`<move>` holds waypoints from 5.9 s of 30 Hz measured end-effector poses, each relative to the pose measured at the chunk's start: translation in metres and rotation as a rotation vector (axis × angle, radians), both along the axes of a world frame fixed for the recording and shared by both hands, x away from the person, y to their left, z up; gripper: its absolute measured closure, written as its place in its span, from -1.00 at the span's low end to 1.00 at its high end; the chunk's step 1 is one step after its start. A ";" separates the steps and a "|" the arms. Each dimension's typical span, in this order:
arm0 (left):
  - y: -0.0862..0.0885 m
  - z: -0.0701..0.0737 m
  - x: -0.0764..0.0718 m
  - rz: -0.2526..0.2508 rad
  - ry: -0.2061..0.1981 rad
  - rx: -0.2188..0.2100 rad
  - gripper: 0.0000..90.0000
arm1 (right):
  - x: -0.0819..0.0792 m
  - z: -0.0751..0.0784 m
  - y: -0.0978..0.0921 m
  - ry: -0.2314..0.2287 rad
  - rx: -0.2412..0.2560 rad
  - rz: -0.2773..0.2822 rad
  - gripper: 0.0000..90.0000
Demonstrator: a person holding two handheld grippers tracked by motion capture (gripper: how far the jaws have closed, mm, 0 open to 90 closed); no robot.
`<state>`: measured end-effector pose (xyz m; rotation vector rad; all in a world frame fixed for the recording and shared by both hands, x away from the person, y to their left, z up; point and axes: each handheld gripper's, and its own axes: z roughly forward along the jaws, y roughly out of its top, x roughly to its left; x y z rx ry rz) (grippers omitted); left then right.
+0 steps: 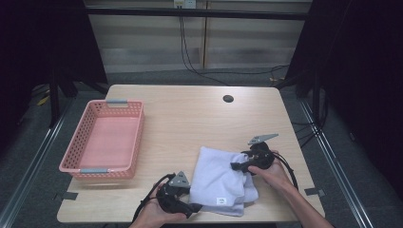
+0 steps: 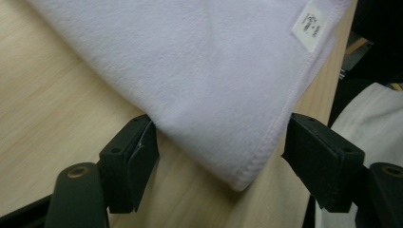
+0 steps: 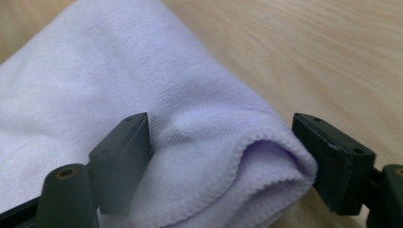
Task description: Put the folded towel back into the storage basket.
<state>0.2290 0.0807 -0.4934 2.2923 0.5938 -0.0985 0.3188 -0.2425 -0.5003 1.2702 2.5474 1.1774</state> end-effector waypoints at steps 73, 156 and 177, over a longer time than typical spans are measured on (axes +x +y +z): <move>0.037 0.078 0.047 0.124 -0.028 -0.108 0.68 | 0.041 0.087 0.026 -0.040 0.127 0.081 0.48; 0.272 0.134 0.063 0.547 -0.119 -0.119 0.68 | 0.150 0.153 0.290 -0.045 0.165 0.324 0.48; 0.320 0.125 0.062 0.639 -0.082 -0.126 0.68 | 0.155 0.147 0.348 -0.027 0.142 0.319 0.49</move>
